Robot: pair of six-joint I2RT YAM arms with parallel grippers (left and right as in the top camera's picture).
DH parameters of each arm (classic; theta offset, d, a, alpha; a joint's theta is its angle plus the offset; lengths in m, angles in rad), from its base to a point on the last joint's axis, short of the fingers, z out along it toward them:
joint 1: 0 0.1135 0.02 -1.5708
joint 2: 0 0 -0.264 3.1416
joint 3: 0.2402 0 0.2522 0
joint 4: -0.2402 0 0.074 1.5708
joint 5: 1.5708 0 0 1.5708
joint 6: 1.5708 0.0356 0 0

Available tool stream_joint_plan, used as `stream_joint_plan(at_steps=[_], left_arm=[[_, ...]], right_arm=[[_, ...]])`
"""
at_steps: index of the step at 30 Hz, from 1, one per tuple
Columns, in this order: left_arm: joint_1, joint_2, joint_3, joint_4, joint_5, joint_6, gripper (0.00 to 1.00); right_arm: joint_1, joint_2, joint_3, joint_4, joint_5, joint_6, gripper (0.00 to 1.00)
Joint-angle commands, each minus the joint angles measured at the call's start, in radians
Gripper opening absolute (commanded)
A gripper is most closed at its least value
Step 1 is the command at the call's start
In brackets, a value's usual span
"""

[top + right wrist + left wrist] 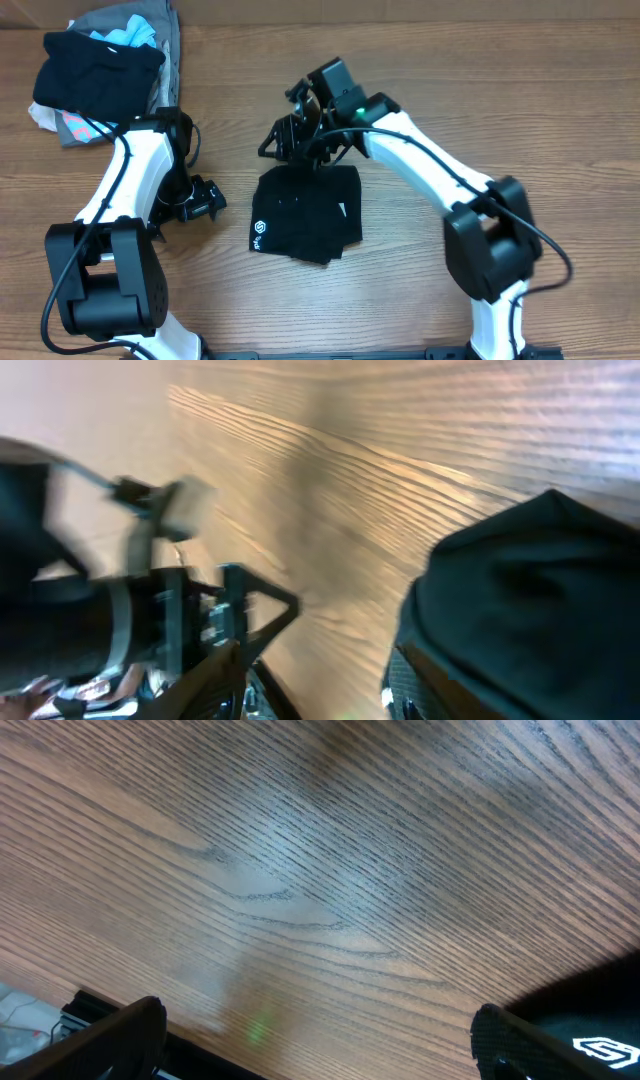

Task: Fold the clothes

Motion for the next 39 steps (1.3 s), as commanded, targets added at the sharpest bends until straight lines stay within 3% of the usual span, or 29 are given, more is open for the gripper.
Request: stream_joint_plan(at_steps=[1,7,12,18,22,28,33,36,39], left_arm=[[-0.002,-0.02,-0.005,0.004,-0.012,-0.013,1.0],[-0.002,-0.02,-0.005,0.003,-0.012,-0.013,1.0],[-0.002,-0.02,-0.005,0.0,-0.012,-0.013,1.0],[-0.002,-0.02,-0.005,-0.001,-0.011,-0.013,1.0],[-0.002,-0.02,-0.005,0.0,-0.011,-0.013,1.0],[-0.002,-0.02,-0.005,0.0,-0.011,-0.013,1.0],[-0.002,-0.02,-0.005,0.0,-0.009,-0.013,1.0],[-0.002,-0.02,-0.005,0.0,-0.007,-0.013,1.0],[-0.002,-0.02,-0.005,0.0,-0.001,-0.013,1.0]], right_arm=[[0.029,0.092,-0.012,0.041,-0.062,-0.003,0.5],[0.059,0.223,-0.012,0.128,-0.085,0.048,0.5],[0.049,0.282,-0.012,0.124,-0.034,0.056,0.32],[-0.007,0.207,0.062,0.037,-0.02,0.026,0.26],[-0.05,0.101,0.168,-0.135,-0.018,-0.056,0.28],[-0.072,-0.061,0.268,-0.377,-0.018,-0.123,0.47],[-0.059,-0.077,0.242,-0.554,-0.019,-0.322,0.47],[-0.04,-0.077,0.148,-0.525,-0.039,-0.341,0.47],[-0.026,-0.077,-0.011,-0.392,-0.121,-0.333,0.47]])
